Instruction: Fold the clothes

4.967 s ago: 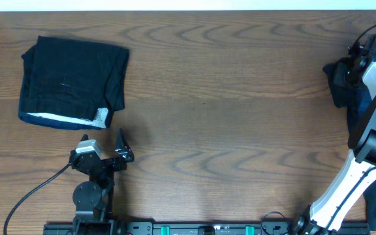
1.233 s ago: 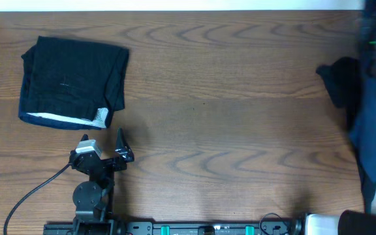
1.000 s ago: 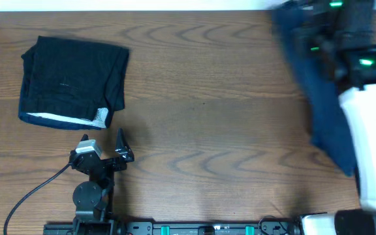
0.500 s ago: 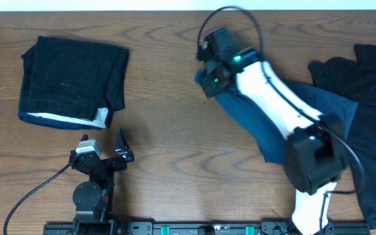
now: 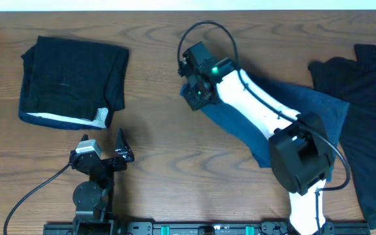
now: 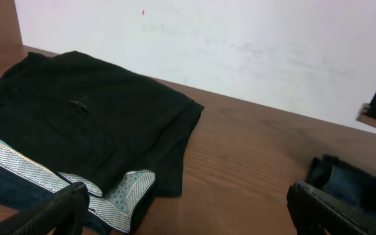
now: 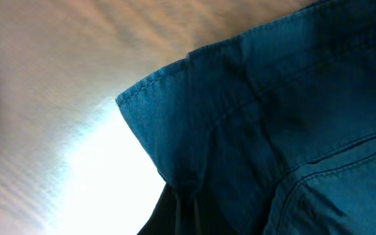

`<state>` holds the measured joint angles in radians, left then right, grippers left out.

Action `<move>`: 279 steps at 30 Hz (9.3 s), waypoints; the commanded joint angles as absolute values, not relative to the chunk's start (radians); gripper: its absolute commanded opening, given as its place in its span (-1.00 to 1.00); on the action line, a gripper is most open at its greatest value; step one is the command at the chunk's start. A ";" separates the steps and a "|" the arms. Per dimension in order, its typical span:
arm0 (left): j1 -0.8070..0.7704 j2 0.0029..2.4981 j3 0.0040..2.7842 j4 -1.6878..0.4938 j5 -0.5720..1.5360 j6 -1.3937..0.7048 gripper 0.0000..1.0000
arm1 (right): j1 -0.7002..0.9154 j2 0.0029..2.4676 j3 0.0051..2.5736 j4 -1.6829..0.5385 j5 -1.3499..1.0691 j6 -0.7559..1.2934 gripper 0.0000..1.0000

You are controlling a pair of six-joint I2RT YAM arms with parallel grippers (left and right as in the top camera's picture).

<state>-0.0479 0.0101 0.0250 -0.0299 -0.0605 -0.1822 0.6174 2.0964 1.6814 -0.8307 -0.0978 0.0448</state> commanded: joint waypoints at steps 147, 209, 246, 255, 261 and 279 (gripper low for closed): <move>-0.052 0.004 0.004 -0.066 -0.090 -0.168 0.96 | -0.493 2.139 1.581 -0.696 -0.254 -0.046 -0.98; -0.052 0.004 0.004 -0.066 -0.090 -0.169 0.96 | 0.052 1.671 1.338 -1.177 -0.138 0.232 -0.97; -0.052 0.004 0.004 -0.066 -0.090 -0.169 0.96 | 0.074 1.674 0.776 -0.579 -0.100 0.326 -0.97; -0.051 0.004 0.004 -0.036 -0.107 -0.159 0.96 | 0.074 1.674 0.776 -0.579 -0.100 0.326 -0.97; -0.052 0.006 0.039 -0.015 0.098 -0.142 0.96 | 0.074 1.674 0.776 -0.586 -0.075 0.326 -0.98; -0.052 0.911 1.065 -0.861 0.186 -0.125 0.96 | 0.060 1.674 0.786 -0.613 -0.083 0.326 -0.99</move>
<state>-0.0486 0.7502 0.9363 -0.7902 0.1329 -0.1333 0.0757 1.6390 0.8062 -0.5934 -0.1303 0.3111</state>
